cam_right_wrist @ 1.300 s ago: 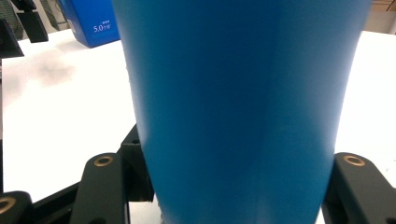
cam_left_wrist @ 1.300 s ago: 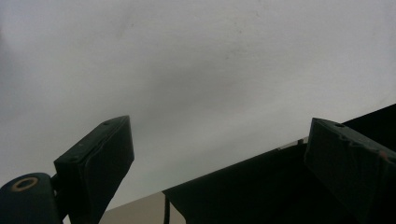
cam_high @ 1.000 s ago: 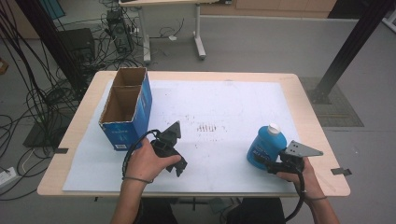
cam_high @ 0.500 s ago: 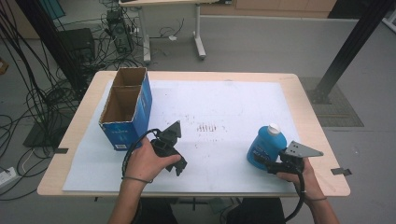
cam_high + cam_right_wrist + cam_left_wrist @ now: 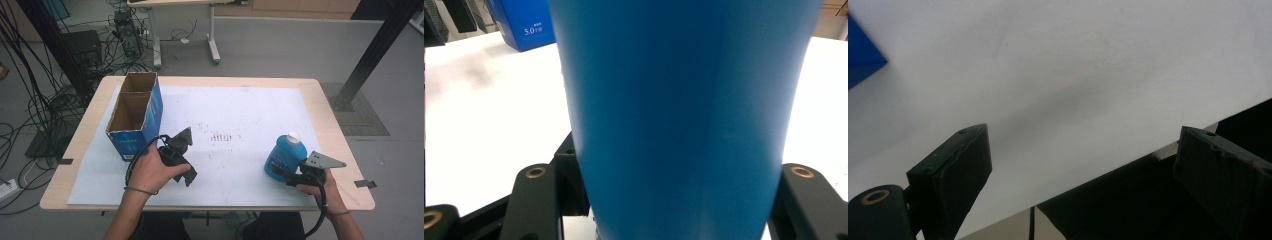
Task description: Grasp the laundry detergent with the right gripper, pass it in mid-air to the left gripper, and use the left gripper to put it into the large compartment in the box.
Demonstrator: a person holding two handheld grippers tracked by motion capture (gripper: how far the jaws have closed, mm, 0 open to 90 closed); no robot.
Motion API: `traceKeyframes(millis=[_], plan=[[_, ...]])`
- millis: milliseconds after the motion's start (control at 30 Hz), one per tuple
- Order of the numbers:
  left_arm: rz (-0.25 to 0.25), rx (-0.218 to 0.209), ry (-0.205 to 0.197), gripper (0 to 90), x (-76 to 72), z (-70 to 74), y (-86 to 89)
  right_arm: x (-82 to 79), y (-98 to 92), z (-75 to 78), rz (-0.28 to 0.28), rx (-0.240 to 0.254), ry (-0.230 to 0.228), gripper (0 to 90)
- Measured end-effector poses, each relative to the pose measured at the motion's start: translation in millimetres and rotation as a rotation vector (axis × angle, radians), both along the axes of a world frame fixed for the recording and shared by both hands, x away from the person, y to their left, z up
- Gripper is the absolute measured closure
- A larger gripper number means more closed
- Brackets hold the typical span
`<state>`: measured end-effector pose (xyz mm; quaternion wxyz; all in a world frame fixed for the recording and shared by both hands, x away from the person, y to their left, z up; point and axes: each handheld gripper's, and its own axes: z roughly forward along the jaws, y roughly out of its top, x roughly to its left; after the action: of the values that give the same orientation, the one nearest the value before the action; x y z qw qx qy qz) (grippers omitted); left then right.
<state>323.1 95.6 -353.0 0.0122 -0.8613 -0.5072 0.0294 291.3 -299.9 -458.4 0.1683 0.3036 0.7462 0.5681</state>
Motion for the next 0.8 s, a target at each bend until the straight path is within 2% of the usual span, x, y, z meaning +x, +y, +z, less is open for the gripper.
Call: traceKeyframes(millis=[67, 167, 367, 433, 500, 567, 700, 800], plan=[[-0.022, 0.006, -0.006, 8.8, 0.9, 3.3, -1.1, 0.1, -0.1, 0.1, 0.000, 0.000, 0.001, 40.1], [-0.043, -0.019, -0.015, 8.9, 2.8, 9.0, -1.7, 1.5, -0.4, 1.0, 0.004, 0.002, 0.009, 40.2], [-0.083, -0.027, -0.045, 8.9, 2.7, 14.6, -4.6, 8.0, -2.9, 1.8, 0.012, 0.013, 0.020, 40.4], [-0.101, -0.052, -0.042, 9.0, 1.7, 15.3, -5.6, 10.7, -3.4, 3.2, 0.016, 0.022, 0.021, 40.5], [-0.113, -0.062, -0.038, 9.2, 1.5, 16.1, -5.7, 13.7, -3.1, 6.3, 0.023, 0.031, 0.021, 40.5], [-0.125, -0.051, -0.046, 9.2, 1.2, 17.9, -5.8, 16.7, -1.5, 10.8, 0.033, 0.031, 0.017, 40.5], [-0.142, -0.061, -0.056, 9.2, 3.0, 23.2, -3.1, 23.1, 3.7, 21.4, 0.076, 0.013, 0.012, 40.6], [-0.158, -0.050, -0.070, 9.4, 5.6, 27.2, -0.9, 27.8, 8.5, 28.3, 0.103, 0.003, 0.010, 40.6]])
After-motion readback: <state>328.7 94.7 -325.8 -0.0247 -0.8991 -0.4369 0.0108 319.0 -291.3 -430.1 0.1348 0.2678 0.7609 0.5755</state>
